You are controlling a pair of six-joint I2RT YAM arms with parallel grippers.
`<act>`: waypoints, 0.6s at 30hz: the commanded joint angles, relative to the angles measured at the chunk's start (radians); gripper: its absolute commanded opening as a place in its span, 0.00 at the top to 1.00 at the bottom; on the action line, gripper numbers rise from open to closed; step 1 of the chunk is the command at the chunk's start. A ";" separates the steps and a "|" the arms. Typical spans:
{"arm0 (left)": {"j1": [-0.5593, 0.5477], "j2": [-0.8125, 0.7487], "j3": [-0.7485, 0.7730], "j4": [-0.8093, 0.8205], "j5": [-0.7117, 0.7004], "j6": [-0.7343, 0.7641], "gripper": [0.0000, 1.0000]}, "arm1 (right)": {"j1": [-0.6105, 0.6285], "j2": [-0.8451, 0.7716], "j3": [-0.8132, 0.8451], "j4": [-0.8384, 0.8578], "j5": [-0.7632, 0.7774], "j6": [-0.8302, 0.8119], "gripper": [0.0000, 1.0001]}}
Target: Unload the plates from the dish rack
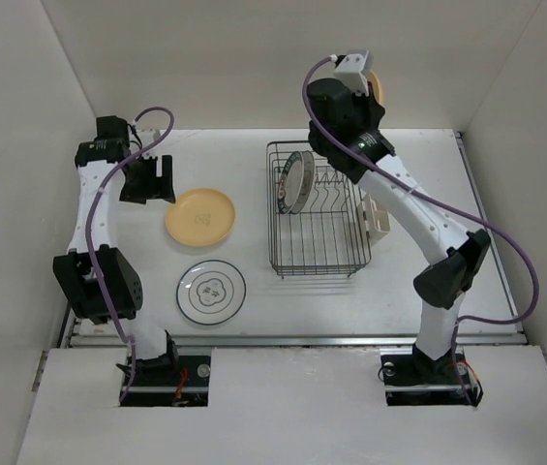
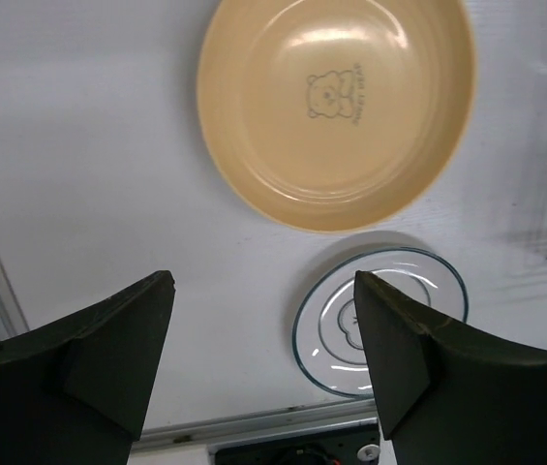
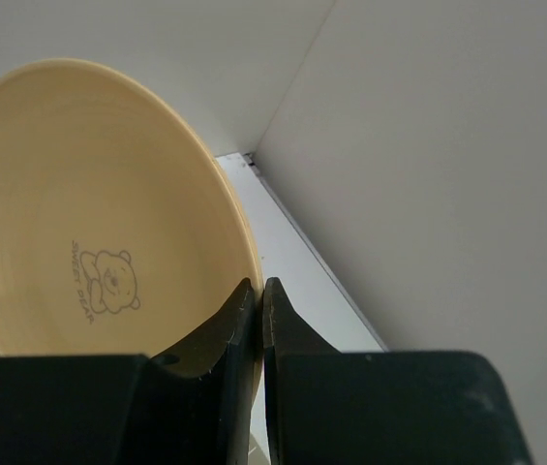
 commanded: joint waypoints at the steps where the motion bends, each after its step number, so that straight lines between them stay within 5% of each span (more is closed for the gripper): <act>1: 0.003 -0.075 0.048 -0.034 0.164 0.038 0.27 | -0.017 -0.044 0.012 0.146 0.058 -0.095 1.00; 11: 0.003 -0.133 0.058 -0.042 0.446 0.058 0.19 | 0.021 -0.087 0.033 0.172 -0.103 -0.066 1.00; 14: 0.003 -0.156 0.058 0.005 0.493 0.024 0.15 | 0.052 -0.075 0.096 -0.027 -0.388 0.143 1.00; 15: 0.003 -0.156 0.058 0.015 0.494 0.009 0.15 | 0.052 -0.075 0.111 -0.090 -0.598 0.196 1.00; 18: 0.003 -0.156 0.058 0.027 0.481 -0.005 0.14 | 0.052 -0.084 0.021 -0.034 -0.897 0.305 1.00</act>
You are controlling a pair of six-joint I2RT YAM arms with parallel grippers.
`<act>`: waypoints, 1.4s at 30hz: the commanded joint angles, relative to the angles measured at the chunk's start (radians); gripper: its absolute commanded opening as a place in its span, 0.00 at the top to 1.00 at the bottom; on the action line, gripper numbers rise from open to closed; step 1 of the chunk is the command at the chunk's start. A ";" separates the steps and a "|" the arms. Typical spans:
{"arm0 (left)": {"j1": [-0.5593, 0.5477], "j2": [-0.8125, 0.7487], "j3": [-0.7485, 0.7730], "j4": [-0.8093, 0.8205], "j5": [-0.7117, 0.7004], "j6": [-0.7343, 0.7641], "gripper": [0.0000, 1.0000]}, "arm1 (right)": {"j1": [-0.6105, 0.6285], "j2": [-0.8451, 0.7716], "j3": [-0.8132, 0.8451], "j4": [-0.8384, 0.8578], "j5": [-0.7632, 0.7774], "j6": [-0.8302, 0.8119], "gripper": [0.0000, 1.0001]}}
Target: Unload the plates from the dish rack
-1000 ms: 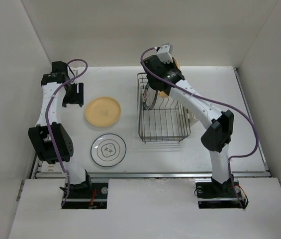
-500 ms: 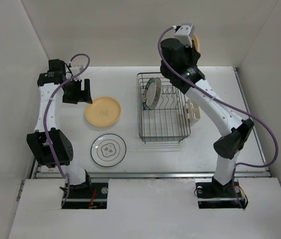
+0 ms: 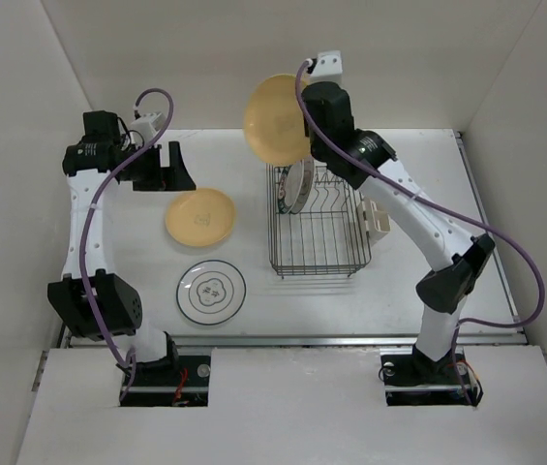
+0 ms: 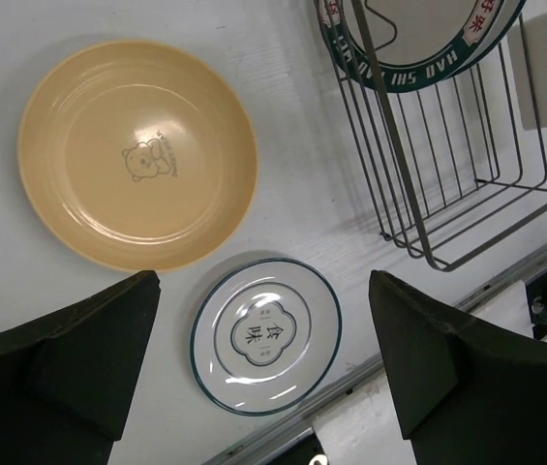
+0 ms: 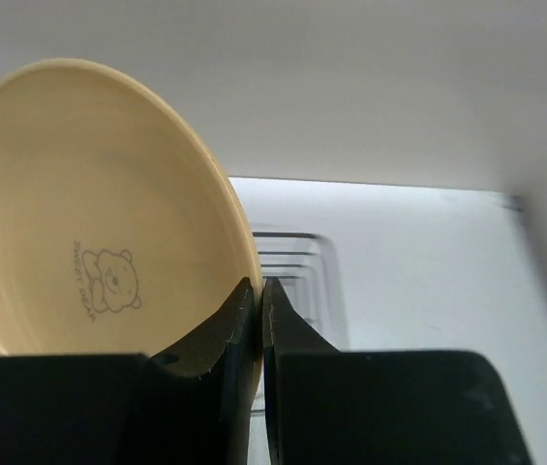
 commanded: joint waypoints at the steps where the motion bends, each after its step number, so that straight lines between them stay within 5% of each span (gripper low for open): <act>1: 0.003 -0.025 0.036 0.032 0.058 -0.022 0.12 | 0.013 -0.047 -0.099 0.072 -0.567 0.190 1.00; 8: 0.003 -0.014 0.013 0.032 -0.109 -0.032 0.11 | 0.057 0.005 -0.178 0.239 -0.990 0.257 1.00; 15: 0.003 -0.005 -0.048 0.041 -0.092 -0.022 0.17 | 0.079 0.071 -0.178 0.252 -1.107 0.257 1.00; 18: 0.003 0.018 -0.048 0.015 -0.092 -0.022 0.50 | 0.099 0.081 -0.178 0.265 -1.118 0.257 1.00; 21: 0.003 0.027 -0.038 0.000 -0.082 -0.022 0.93 | 0.099 0.081 -0.178 0.265 -1.106 0.257 1.00; 22: 0.003 0.027 -0.038 -0.009 -0.082 -0.022 1.00 | 0.099 0.081 -0.178 0.265 -1.094 0.257 1.00; 27: 0.003 0.027 -0.038 0.003 -0.172 -0.042 1.00 | 0.099 0.120 -0.160 0.239 -1.041 0.257 1.00; 28: 0.003 0.027 -0.038 0.003 -0.192 -0.059 1.00 | 0.099 0.131 -0.143 0.220 -1.020 0.257 0.91; 30: 0.003 0.036 -0.047 0.030 -0.233 -0.084 1.00 | 0.099 0.166 -0.076 0.145 -0.950 0.257 0.54; 32: 0.003 0.049 -0.056 0.049 -0.301 -0.105 1.00 | 0.099 0.166 -0.042 0.105 -0.900 0.257 0.29; 35: 0.003 0.090 -0.056 0.070 -0.329 -0.127 1.00 | 0.099 0.130 -0.054 0.094 -0.770 0.277 0.17; 42: 0.003 0.225 -0.056 0.155 -0.315 -0.147 1.00 | 0.099 0.016 -0.134 0.093 -0.595 0.291 0.16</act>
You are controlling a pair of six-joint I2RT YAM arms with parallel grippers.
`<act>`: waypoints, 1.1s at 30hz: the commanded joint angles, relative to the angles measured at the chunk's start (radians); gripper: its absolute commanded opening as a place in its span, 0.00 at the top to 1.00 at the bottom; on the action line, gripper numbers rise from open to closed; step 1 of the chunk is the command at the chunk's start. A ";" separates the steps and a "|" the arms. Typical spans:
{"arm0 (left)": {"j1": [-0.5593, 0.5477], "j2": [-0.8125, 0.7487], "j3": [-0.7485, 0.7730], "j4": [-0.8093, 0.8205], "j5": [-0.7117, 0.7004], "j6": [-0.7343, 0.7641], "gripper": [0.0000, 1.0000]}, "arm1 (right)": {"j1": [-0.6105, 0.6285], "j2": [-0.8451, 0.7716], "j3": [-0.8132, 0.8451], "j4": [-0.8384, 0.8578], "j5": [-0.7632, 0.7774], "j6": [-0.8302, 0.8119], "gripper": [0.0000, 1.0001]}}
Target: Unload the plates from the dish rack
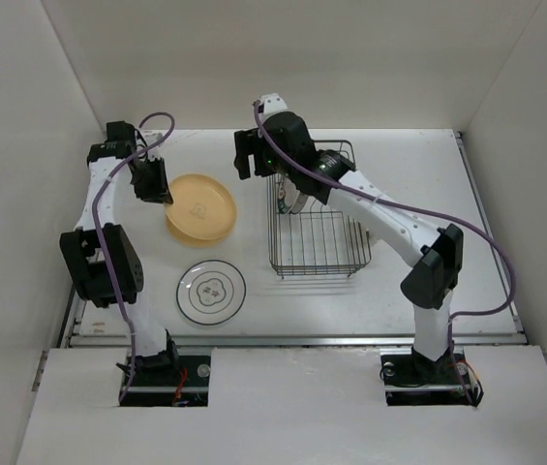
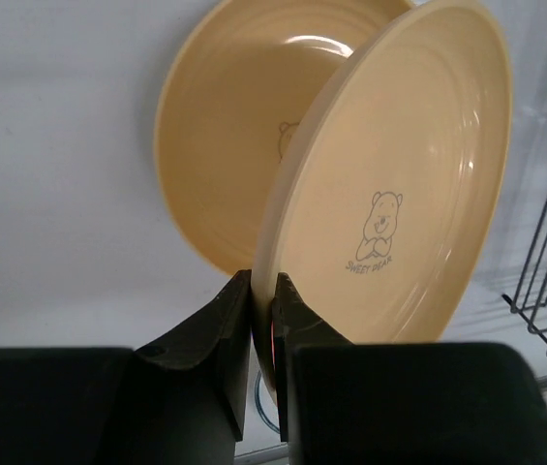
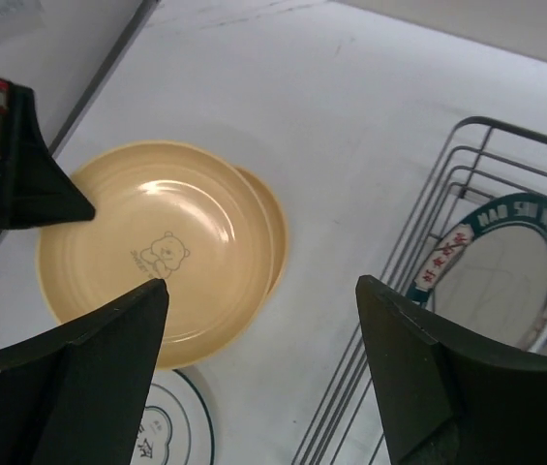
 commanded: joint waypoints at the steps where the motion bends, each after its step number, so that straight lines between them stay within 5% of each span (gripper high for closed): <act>1: -0.001 0.047 0.009 0.048 -0.003 -0.027 1.00 | 0.004 -0.092 -0.029 -0.001 0.139 0.015 0.16; 5: -0.001 0.135 0.063 0.020 -0.082 -0.018 0.95 | 0.004 -0.147 -0.050 -0.055 0.268 0.063 0.16; 7: -0.001 0.159 0.063 0.009 -0.104 -0.006 0.80 | 0.004 -0.157 -0.050 -0.085 0.320 0.104 0.16; 9: -0.001 0.169 0.063 0.009 -0.104 0.016 0.54 | -0.005 -0.167 -0.050 -0.148 0.409 0.130 0.16; 12: -0.001 0.169 0.040 0.009 -0.127 0.025 0.39 | -0.046 -0.158 -0.050 -0.234 0.474 0.183 0.16; 21: -0.001 0.097 0.017 -0.003 -0.222 0.054 0.34 | -0.161 -0.143 -0.142 -0.268 0.368 0.275 0.42; 33: 0.009 -0.104 -0.038 -0.061 -0.302 0.083 0.33 | -0.218 0.001 -0.145 -0.268 0.282 0.299 0.52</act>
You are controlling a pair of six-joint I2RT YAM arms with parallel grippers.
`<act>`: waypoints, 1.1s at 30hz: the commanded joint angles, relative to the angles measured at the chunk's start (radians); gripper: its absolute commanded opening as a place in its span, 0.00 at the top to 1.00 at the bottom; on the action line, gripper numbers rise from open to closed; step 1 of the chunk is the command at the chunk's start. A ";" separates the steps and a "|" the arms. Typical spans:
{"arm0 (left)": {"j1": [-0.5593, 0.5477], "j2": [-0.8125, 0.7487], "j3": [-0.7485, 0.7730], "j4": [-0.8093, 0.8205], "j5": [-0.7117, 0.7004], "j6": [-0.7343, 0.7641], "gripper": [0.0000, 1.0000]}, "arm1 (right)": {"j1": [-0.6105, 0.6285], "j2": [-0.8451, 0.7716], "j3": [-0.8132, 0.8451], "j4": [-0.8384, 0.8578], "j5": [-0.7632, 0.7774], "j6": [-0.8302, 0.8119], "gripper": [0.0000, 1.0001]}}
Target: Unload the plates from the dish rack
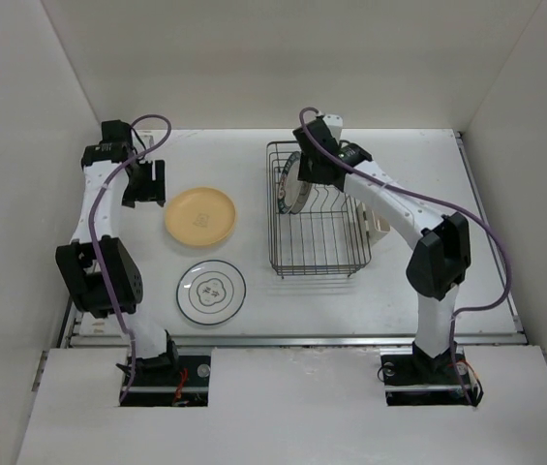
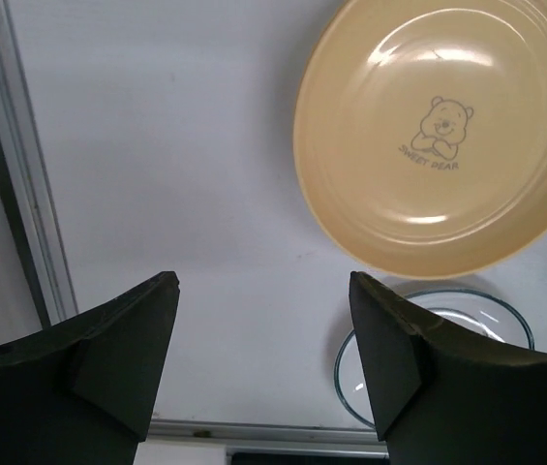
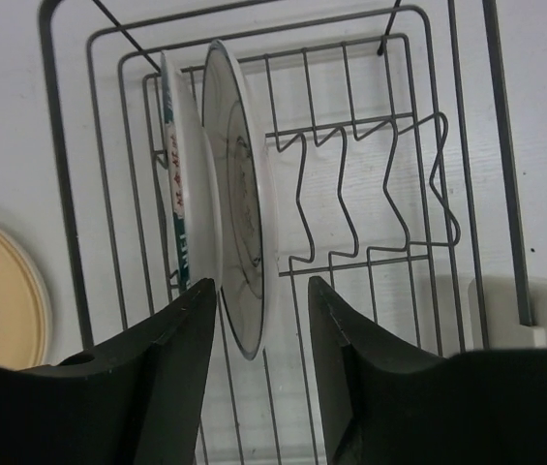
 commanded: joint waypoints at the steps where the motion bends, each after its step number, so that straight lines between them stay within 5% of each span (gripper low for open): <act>1: 0.008 -0.091 -0.041 -0.042 -0.026 0.023 0.32 | -0.027 0.038 0.011 0.000 -0.023 0.028 0.52; 5: 0.008 -0.137 -0.053 -0.053 -0.035 0.023 0.32 | -0.045 0.071 0.011 0.037 -0.074 0.009 0.65; 10: 0.008 -0.182 -0.064 -0.064 -0.035 0.023 0.30 | -0.045 0.095 0.055 0.023 -0.056 -0.003 1.00; 16: 0.008 -0.194 -0.084 -0.064 -0.044 0.033 0.29 | -0.045 0.057 0.103 -0.014 0.036 -0.067 1.00; 27: 0.008 -0.174 -0.017 -0.082 -0.033 0.033 0.29 | -0.027 0.072 0.287 -0.221 0.419 -0.087 1.00; 33: 0.008 -0.162 -0.017 -0.091 -0.033 0.033 0.29 | -0.018 -0.046 0.304 -0.241 0.619 -0.136 1.00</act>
